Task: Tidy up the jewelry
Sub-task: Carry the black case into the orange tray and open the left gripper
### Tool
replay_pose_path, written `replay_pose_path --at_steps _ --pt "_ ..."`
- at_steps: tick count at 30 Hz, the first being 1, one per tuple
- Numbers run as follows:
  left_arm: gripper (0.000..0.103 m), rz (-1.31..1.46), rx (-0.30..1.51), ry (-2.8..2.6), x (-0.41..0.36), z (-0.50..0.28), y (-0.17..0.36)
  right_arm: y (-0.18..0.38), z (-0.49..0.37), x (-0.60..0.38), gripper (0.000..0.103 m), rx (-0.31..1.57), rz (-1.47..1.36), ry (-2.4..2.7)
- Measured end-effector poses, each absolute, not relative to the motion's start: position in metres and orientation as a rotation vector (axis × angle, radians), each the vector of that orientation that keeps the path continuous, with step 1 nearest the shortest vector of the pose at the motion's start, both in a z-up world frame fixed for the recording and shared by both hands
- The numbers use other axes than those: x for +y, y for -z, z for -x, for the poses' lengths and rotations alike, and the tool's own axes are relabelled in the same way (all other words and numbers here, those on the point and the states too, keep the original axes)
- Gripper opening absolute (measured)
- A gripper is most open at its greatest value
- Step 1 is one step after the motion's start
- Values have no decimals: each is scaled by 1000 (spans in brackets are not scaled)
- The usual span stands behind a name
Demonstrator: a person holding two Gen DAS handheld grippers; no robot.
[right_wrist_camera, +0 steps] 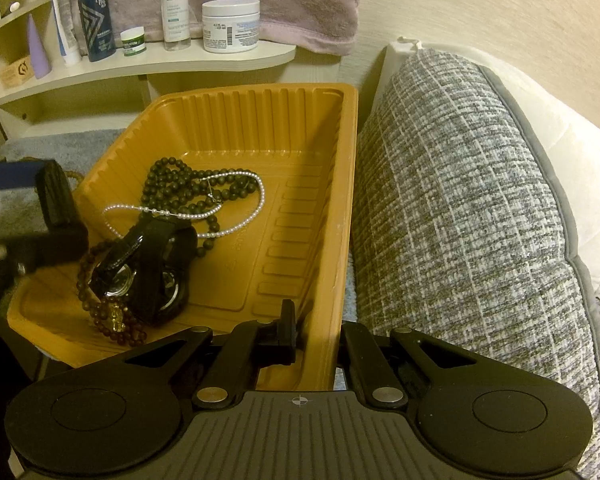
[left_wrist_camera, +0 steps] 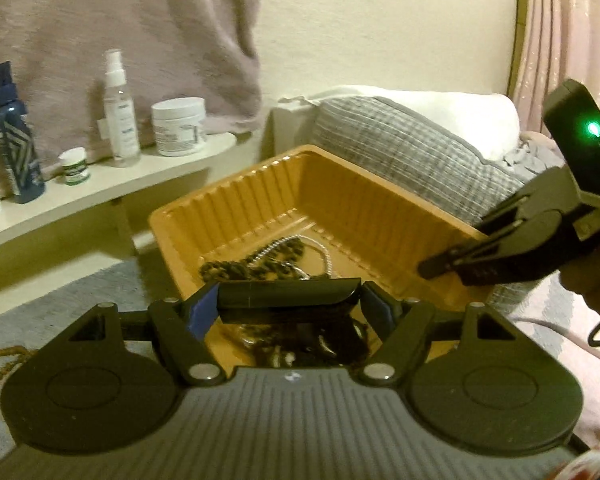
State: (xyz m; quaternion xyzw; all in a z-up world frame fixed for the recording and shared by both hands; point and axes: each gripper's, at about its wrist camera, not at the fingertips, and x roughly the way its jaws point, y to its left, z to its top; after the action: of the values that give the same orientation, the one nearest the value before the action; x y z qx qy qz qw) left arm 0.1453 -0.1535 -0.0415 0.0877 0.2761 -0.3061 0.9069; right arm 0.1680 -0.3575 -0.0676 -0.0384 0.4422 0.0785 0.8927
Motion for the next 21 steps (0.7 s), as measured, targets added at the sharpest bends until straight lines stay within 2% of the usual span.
replay_pose_path --at_steps 21 --pt "74 -216 611 660 -168 -140 54 68 -168 -358 4 916 71 -161"
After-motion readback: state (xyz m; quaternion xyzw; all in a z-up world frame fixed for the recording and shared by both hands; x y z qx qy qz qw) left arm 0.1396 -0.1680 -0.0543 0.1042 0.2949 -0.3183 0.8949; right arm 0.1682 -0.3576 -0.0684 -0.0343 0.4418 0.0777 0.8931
